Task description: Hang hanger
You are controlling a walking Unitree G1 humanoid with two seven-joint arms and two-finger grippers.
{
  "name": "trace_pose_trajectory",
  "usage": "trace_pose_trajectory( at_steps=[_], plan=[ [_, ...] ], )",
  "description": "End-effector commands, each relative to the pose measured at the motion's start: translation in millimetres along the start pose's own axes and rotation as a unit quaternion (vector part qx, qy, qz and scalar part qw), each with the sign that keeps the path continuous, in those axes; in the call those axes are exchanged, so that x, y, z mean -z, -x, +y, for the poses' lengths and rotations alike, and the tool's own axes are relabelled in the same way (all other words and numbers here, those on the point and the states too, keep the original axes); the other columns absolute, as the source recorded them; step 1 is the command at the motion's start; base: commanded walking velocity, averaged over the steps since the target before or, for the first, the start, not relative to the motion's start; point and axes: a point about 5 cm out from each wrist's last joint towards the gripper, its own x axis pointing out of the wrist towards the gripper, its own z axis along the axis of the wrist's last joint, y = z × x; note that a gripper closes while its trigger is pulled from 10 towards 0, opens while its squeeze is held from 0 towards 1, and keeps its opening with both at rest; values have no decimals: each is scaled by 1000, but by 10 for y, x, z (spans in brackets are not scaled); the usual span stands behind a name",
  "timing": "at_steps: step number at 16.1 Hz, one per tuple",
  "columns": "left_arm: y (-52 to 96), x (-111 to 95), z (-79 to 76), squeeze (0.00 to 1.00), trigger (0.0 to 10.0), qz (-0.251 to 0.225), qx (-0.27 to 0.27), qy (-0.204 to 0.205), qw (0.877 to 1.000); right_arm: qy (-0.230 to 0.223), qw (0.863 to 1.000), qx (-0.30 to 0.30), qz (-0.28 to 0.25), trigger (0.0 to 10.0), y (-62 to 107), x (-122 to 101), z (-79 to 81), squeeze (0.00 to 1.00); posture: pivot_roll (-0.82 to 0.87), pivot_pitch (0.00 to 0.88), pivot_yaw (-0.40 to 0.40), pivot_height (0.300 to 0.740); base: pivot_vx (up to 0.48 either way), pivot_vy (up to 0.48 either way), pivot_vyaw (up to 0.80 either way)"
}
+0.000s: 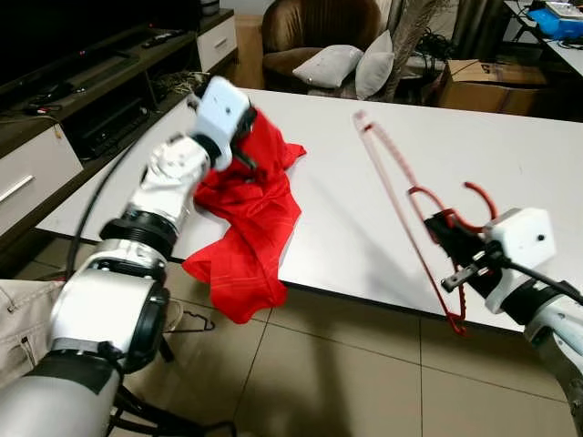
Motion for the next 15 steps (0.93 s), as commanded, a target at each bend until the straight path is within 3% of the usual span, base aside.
trace_pose_trajectory(
  at_steps=[1,2,3,4,6,7,8,11,13,14,15],
  plan=[
    [29,8,24,0,10000,7,17,-17,1000,4,1000,-16,-9,10000,0,-34,27,0,-69,0,57,740,0,0,0],
    [79,29,75,0,10000,13,22,-37,999,9,1000,-17,-6,10000,6,-29,29,0,-69,0,61,740,0,0,0],
    [157,96,81,0,10000,20,58,-14,998,8,1000,-13,-6,10000,18,-21,32,0,-71,0,69,740,0,0,0],
    [299,296,14,0,10000,59,110,-26,992,7,1000,-9,-3,10000,32,-3,43,0,-73,0,77,740,0,0,0],
    [574,730,-262,0,10000,147,212,-21,966,7,1000,-7,2,10000,41,34,67,0,-68,0,80,740,0,0,0],
    [626,808,-343,75,10000,156,226,-11,962,7,1000,-7,2,10000,39,42,70,0,-68,0,80,740,0,0,0],
    [691,892,-439,1000,10000,173,235,15,956,7,1000,-6,3,10000,33,50,73,0,-67,0,80,740,0,0,0],
    [791,860,-344,1000,10000,195,257,33,946,8,1000,-9,5,10000,43,56,73,0,-67,0,78,740,0,0,0],
    [849,733,-217,1000,10000,176,289,57,939,10,1000,-7,8,10000,56,66,56,0,-65,0,75,740,0,0,0],
    [863,669,-135,1000,10000,161,292,65,941,12,1000,-4,9,10000,61,69,41,0,-67,0,77,740,0,0,0],
    [830,555,20,1000,10000,133,259,82,953,12,1000,2,10,10000,74,67,17,0,-70,0,84,740,0,0,0]
  ],
)
